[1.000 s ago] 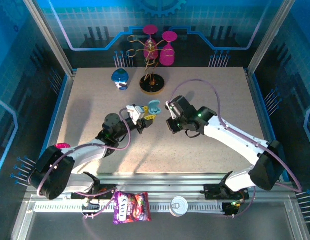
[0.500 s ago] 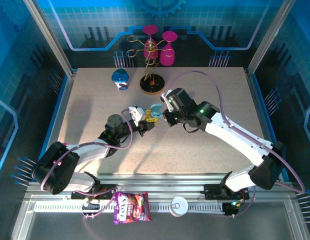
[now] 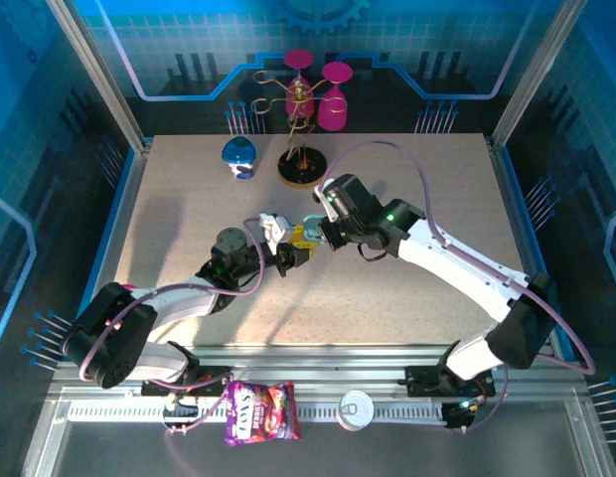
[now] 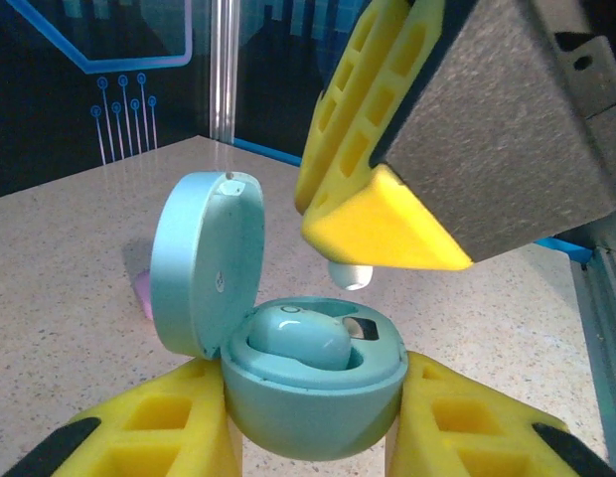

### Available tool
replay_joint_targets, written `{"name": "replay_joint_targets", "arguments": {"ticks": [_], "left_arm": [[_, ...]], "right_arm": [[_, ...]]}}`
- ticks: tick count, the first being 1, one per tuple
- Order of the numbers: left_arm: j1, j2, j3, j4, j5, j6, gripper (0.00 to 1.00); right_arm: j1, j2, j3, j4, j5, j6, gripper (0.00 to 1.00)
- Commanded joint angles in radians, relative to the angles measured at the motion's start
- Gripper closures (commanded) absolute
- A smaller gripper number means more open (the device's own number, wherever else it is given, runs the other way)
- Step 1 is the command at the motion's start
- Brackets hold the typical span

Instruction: Insert wireless bluetooth earbuds into charging case

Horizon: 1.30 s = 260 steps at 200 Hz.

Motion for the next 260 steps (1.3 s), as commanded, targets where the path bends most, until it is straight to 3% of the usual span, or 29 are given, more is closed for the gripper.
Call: {"name": "replay_joint_targets", "arguments": {"ticks": [1, 138, 260], "left_arm": [[-0.009, -0.02, 0.0, 0.014, 0.037, -0.034, 0.71], [-0.009, 0.006, 0.034, 0.065, -0.017, -0.085, 0.71], [-0.008, 0.014, 0.014, 0.112, -0.007, -0.085, 0.72]], "right_arm": [[0.011, 0.017, 0.025, 0.02, -0.009, -0.013, 0.83], [0.019, 0.025, -0.002, 0.027, -0.072, -0.032, 0.82], [0.016, -0.04, -0.03, 0.061, -0.048, 0.005, 0.66]]}}
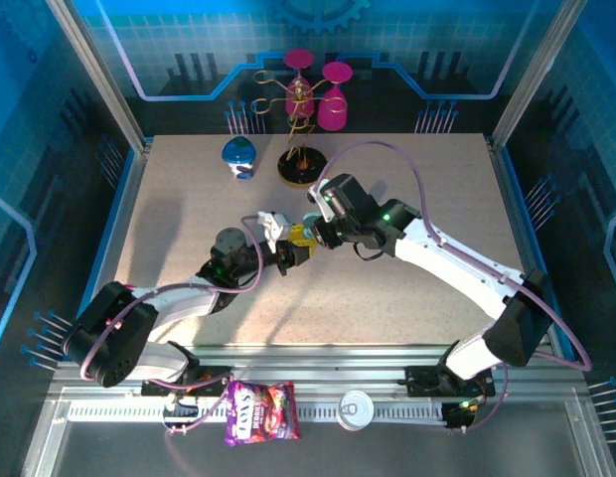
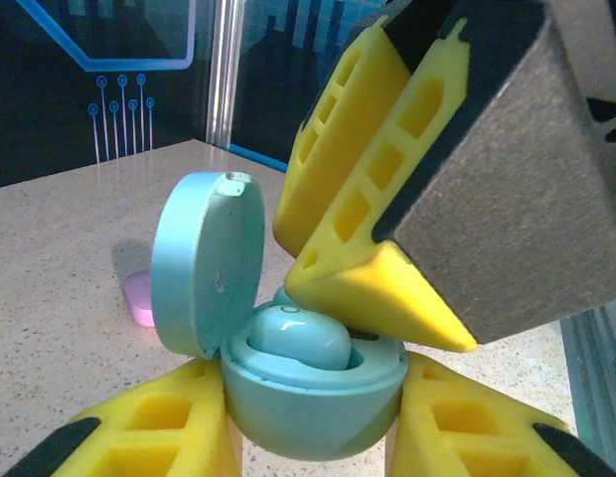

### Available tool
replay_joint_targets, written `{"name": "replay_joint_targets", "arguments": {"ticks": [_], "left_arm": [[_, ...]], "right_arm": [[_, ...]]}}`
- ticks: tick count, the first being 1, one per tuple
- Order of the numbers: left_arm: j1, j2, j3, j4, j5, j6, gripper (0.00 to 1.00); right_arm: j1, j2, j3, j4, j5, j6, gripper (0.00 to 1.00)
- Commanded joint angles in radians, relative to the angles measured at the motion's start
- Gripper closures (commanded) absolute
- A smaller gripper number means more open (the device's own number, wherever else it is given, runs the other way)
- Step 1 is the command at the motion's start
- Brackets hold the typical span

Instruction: Insert wireless bluetooth earbuds into charging case

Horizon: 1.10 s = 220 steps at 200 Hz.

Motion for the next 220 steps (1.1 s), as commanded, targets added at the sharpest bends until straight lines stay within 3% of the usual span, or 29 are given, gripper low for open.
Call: {"name": "replay_joint_targets", "arguments": {"ticks": [1, 21, 63, 92, 142, 188, 220], "left_arm": [[-0.007, 0.007, 0.014, 0.079, -0.005, -0.017, 0.71], [-0.008, 0.014, 0.009, 0.09, -0.003, -0.011, 0.72], [-0.006, 0.019, 0.007, 0.097, 0.044, 0.034, 0.71], [-0.003, 0.011, -0.005, 0.106, 0.105, 0.108, 0.7], [0.002, -0.016, -0.015, 0.086, 0.152, 0.169, 0.7], [0.0, -0.021, -0.022, 0.103, 0.144, 0.177, 0.71], [0.002, -0.003, -0.004, 0.107, 0.079, 0.12, 0.73]], "right_arm": [[0.011, -0.056, -0.028, 0.022, -0.002, 0.014, 0.66], [0.005, -0.114, -0.066, 0.065, -0.008, 0.016, 0.6], [-0.05, -0.242, -0.166, 0.209, -0.141, 0.062, 0.29], [-0.132, -0.255, -0.2, 0.28, -0.23, 0.179, 0.17], [-0.228, -0.171, -0.171, 0.26, -0.321, 0.278, 0.12], [-0.231, -0.125, -0.193, 0.226, -0.389, 0.266, 0.13], [-0.23, -0.157, -0.259, 0.247, -0.424, 0.263, 0.13]]}}
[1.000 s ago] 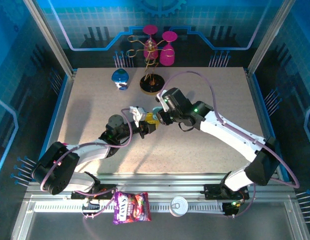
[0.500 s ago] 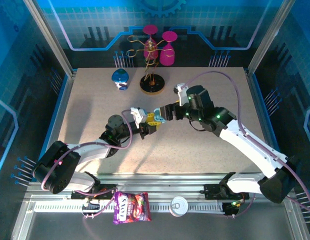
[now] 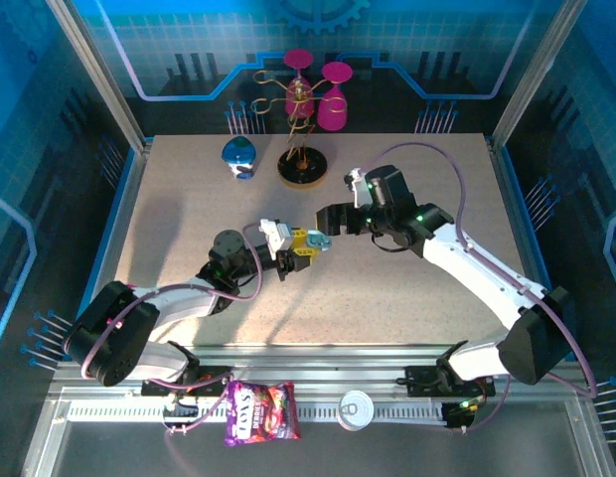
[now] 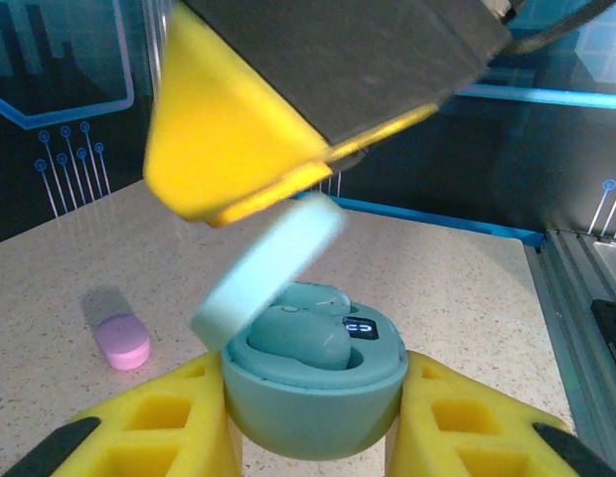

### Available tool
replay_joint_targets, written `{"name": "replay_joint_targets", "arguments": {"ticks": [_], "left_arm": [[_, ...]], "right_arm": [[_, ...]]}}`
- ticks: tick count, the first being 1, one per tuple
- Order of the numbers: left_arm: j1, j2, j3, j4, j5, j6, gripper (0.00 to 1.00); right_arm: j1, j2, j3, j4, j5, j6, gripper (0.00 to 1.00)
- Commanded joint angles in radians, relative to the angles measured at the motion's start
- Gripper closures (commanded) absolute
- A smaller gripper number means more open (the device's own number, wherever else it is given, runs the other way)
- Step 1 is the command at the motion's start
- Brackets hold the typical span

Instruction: Insert wireless bluetooth earbuds into charging case

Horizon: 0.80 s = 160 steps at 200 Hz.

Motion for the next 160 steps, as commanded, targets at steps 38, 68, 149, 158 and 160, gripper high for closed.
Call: {"name": "replay_joint_targets", "arguments": {"ticks": [38, 68, 149, 158, 160], "left_arm": [[0.002, 0.021, 0.033, 0.081, -0.055, -0.067, 0.73], [0.002, 0.059, 0.039, 0.172, -0.053, -0.078, 0.73], [0.001, 0.12, 0.075, 0.303, -0.041, -0.114, 0.72], [0.002, 0.121, 0.078, 0.307, -0.04, -0.116, 0.73], [0.002, 0.122, 0.079, 0.307, -0.04, -0.116, 0.73]], "right_arm": [[-0.017, -0.085, -0.101, 0.023, -0.083, 0.016, 0.13], [-0.079, -0.144, -0.197, 0.2, -0.253, 0.157, 0.14], [-0.198, -0.124, -0.482, 0.973, -0.593, 0.83, 0.18], [-0.196, -0.1, -0.499, 1.067, -0.609, 0.896, 0.19], [-0.196, -0.097, -0.501, 1.085, -0.612, 0.909, 0.19]]}}
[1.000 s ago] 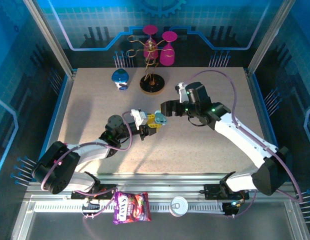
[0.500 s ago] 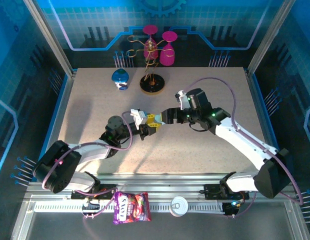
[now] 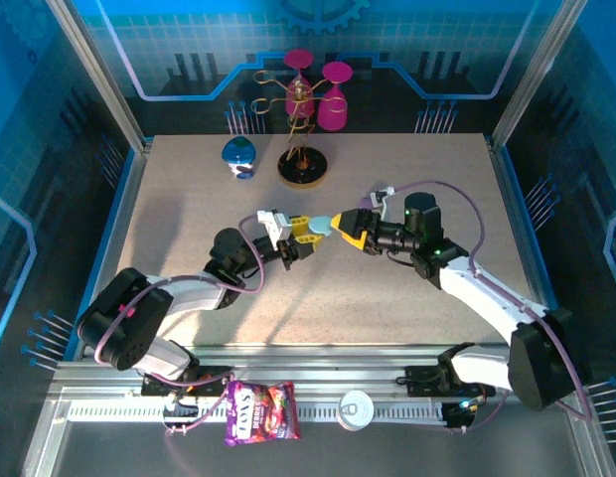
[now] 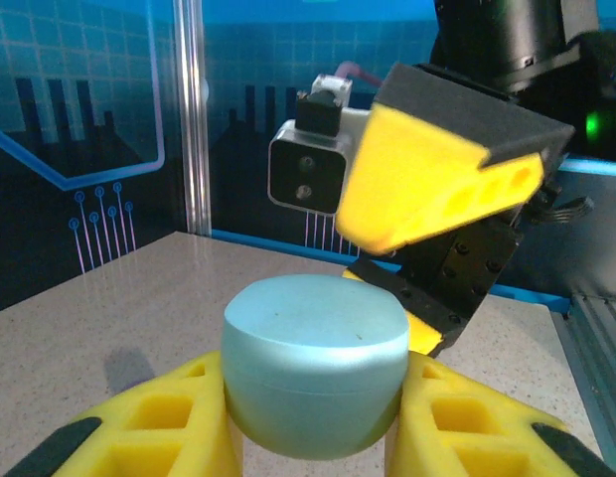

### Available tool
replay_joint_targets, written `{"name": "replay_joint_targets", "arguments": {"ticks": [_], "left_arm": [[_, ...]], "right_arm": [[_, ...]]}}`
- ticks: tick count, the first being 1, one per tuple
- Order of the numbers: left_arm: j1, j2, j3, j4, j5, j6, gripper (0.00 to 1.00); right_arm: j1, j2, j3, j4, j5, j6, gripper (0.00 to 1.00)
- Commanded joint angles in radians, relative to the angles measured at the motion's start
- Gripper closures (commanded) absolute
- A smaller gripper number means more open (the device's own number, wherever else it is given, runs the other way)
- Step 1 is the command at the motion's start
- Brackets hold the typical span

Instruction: Insert wireless bluetooth earbuds into charging case

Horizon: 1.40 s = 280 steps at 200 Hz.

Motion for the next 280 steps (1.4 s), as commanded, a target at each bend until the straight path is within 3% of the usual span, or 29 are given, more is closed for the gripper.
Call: {"name": "replay_joint_targets", "arguments": {"ticks": [1, 41, 71, 97, 134, 150, 194, 215, 250, 280], "left_arm": [[0.001, 0.016, 0.036, 0.087, 0.005, -0.025, 0.73], [-0.002, 0.009, 0.051, 0.066, 0.004, -0.02, 0.73], [-0.001, 0.003, 0.059, 0.04, 0.002, -0.003, 0.73], [0.0, 0.0, 0.06, 0.028, 0.006, 0.0, 0.72], [0.0, -0.006, 0.056, 0.004, 0.003, 0.005, 0.7], [-0.001, -0.009, 0.056, -0.012, 0.006, 0.008, 0.64], [0.0, -0.03, 0.047, -0.048, -0.003, 0.018, 0.26], [0.0, -0.059, 0.029, -0.1, -0.014, 0.042, 0.13], [0.0, -0.133, 0.005, -0.34, -0.036, 0.145, 0.02], [-0.007, -0.193, -0.005, -0.571, -0.077, 0.245, 0.01]], "right_arm": [[-0.012, 0.043, -0.04, 0.385, -0.115, 0.282, 0.2], [-0.006, 0.132, -0.078, 0.6, -0.132, 0.432, 0.31], [0.001, 0.152, -0.087, 0.638, -0.132, 0.454, 0.46], [0.0, 0.154, -0.094, 0.649, -0.127, 0.464, 0.67], [-0.001, 0.163, -0.095, 0.661, -0.125, 0.468, 0.81], [-0.005, 0.163, -0.096, 0.662, -0.123, 0.466, 0.83], [-0.039, 0.168, -0.111, 0.656, -0.108, 0.442, 0.84], [-0.075, 0.182, -0.128, 0.603, -0.099, 0.379, 0.84], [-0.132, 0.2, -0.122, 0.309, -0.016, 0.124, 0.84], [-0.142, 0.247, -0.076, 0.089, 0.124, -0.089, 0.84]]}}
